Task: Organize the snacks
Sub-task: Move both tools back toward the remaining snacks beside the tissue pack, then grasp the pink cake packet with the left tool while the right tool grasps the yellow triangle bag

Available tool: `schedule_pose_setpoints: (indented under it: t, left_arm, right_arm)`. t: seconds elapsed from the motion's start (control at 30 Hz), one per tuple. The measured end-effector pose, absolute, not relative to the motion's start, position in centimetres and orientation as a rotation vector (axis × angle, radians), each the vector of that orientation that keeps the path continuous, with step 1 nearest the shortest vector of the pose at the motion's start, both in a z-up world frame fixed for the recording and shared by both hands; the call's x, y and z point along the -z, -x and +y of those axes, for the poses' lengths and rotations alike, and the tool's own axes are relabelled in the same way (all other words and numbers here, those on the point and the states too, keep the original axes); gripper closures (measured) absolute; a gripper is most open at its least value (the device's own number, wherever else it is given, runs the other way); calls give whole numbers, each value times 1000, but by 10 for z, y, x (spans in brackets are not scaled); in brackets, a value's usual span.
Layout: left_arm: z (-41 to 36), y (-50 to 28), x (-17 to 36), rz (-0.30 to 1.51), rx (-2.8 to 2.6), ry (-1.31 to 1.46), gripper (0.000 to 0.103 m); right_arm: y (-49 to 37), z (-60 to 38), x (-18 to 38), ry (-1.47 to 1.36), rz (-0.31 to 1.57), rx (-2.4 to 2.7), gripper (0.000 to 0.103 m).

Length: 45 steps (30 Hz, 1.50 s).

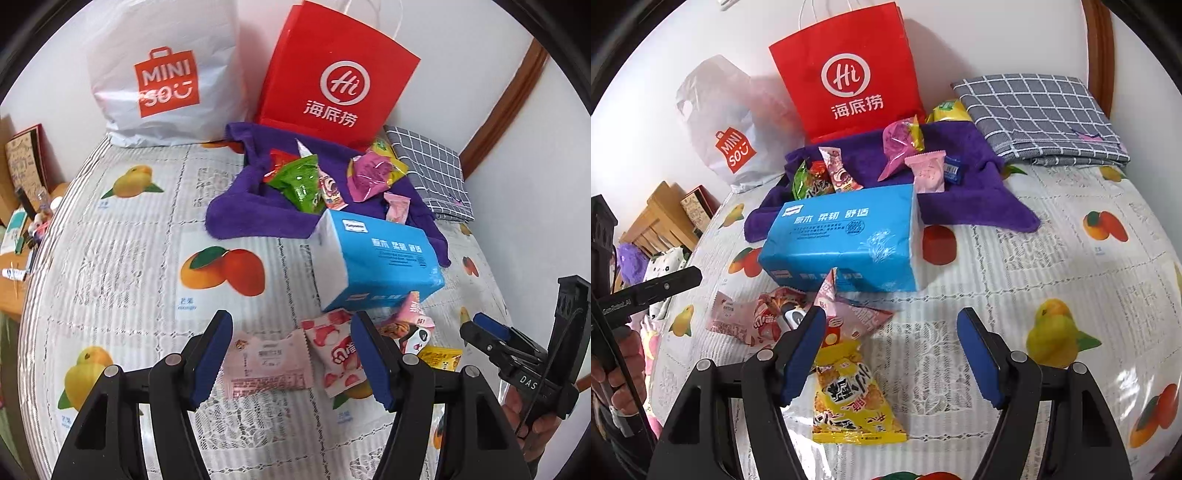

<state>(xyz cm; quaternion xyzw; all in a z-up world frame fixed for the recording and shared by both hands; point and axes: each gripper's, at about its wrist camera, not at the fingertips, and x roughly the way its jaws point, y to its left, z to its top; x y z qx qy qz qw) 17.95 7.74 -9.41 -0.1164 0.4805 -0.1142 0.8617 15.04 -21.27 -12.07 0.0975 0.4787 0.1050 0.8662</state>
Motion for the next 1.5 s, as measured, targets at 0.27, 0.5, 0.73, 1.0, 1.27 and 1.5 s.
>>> schedule_pose_setpoints:
  t: [0.27,0.5,0.73,1.0,1.27,1.5]
  left_arm:
    - [79,-175,98,1015,242,253,39]
    - [87,-174,95,1003,220,244,39]
    - [89,-178,118,1061,188,221,39]
    - [71,-177,151,1103,147,151,39]
    - [54,-172,161,1076,116,85,39]
    - [46,-161,161,1016,109,36,51]
  right_arm:
    - [-135,-201,120,-225,1019,-318,29]
    - [-123,-176,145,-135,1070,-314,29]
    - [-119,-168,164,-41,1070,-303,55]
    - [-122,-207,161,-73,1008,-205,57]
    - [-133,-225,172,-77,998,-161,57]
    - [-132,-225,179,-86,956,-157,57]
